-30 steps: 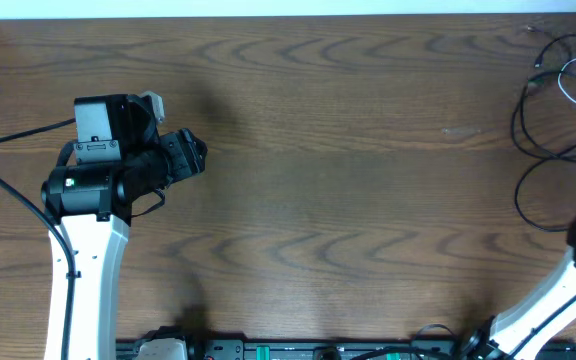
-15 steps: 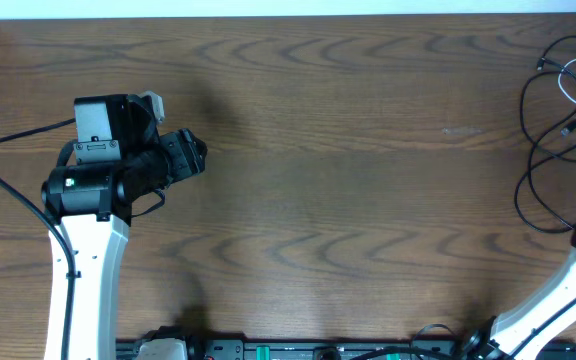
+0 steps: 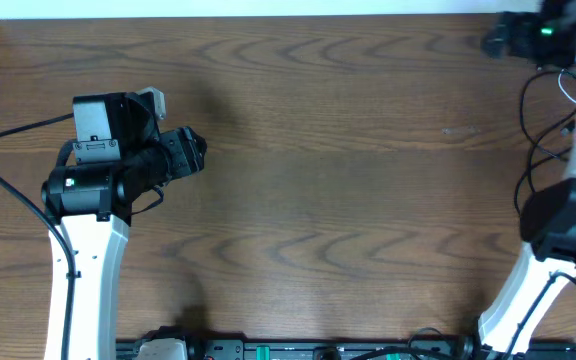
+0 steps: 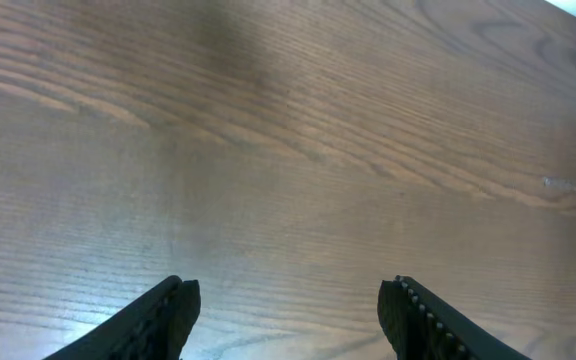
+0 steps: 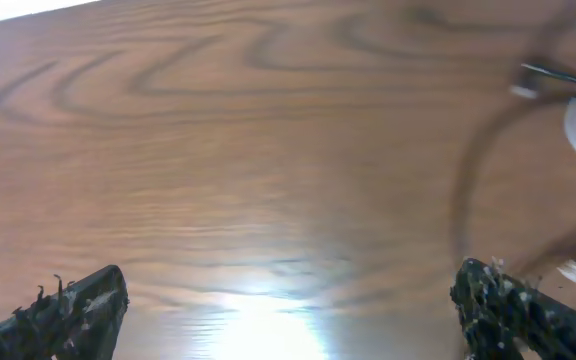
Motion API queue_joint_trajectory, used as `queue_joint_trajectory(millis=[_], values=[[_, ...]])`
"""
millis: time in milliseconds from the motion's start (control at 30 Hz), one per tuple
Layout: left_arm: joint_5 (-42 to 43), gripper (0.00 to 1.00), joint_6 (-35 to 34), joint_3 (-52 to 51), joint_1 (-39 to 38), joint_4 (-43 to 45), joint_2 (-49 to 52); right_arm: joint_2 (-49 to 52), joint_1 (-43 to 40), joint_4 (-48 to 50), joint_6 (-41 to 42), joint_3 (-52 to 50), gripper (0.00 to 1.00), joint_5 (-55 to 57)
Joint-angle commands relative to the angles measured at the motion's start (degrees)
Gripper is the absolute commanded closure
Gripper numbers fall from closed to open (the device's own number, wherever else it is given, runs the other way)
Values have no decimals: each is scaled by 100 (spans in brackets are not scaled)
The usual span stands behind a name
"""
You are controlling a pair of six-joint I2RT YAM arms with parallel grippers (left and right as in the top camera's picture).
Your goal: Untangle cables
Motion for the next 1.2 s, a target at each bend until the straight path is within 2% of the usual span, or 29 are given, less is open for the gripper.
queue_joint_trajectory(millis=[0,300,533,567,967,1167], values=[[-72,36,166,98,-13,92,33,-4,435,-9,-61,107,1,-138],[-76,37,140,98,-7,546,-162,-4,1303,-74,66,105,1,-111],[-79,36,140,98,-9,197,-142,-26,1880,105,42,118,1,232],[-76,2,140,98,-9,129,-133,-59,1941,103,42,118,1,229],[-76,2,140,98,-9,107,-118,-1504,1880,-831,44,118,1,531],[-76,2,140,98,-9,107,-118,-2155,1882,-870,42,118,1,533]])
